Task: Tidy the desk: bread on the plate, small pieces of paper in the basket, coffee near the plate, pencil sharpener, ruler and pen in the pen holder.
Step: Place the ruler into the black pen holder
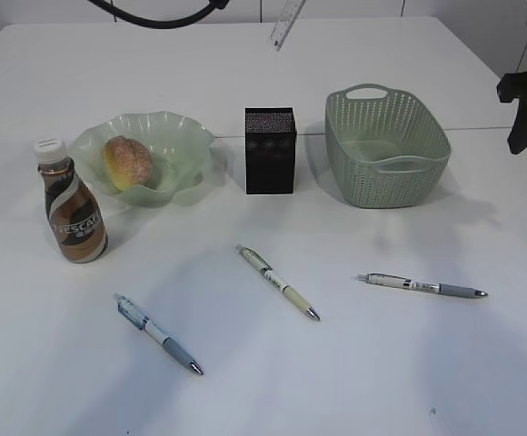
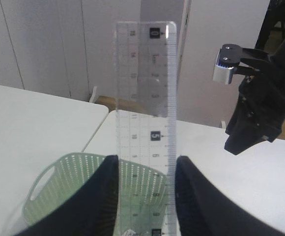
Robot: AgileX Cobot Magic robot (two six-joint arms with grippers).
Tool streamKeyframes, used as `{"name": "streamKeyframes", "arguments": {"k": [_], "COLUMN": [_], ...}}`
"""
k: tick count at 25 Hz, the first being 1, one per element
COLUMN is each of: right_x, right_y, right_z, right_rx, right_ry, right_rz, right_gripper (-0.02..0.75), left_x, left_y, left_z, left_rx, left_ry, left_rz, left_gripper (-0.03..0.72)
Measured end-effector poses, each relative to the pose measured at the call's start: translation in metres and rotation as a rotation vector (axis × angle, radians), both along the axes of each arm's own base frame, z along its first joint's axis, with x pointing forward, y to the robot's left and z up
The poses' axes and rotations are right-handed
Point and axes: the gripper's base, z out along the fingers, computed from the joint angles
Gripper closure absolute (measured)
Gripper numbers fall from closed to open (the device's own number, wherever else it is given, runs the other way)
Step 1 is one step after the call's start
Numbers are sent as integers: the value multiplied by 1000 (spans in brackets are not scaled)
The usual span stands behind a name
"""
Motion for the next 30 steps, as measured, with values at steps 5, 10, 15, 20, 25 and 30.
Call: {"name": "streamKeyframes", "arguments": {"k": [5,10,15,20,25,30], "right_x": [0,0,0,0,0,0], "right_y": [0,0,0,0,0,0], "right_z": [0,0,0,0,0,0], "right_rx": [-2,-4,-5,-7,-7,-8], "right_ry": [0,0,0,-1,-1,-1], "right_rz": [6,11,15,19,19,23], "right_gripper": [368,368,368,367,368,368], "left_x": [13,22,32,40,46,52], "left_y": [17,24,21,18,18,21], "left_z": [-8,-16,-34,-52,-64,-82], "left_rx": [-48,-72,-109,-133,-133,-173], "left_ry": [-10,-8,-1,-44,-87,-68], "left_rz": [0,35,40,31,29,24], "left_gripper": [444,444,444,444,444,444]}}
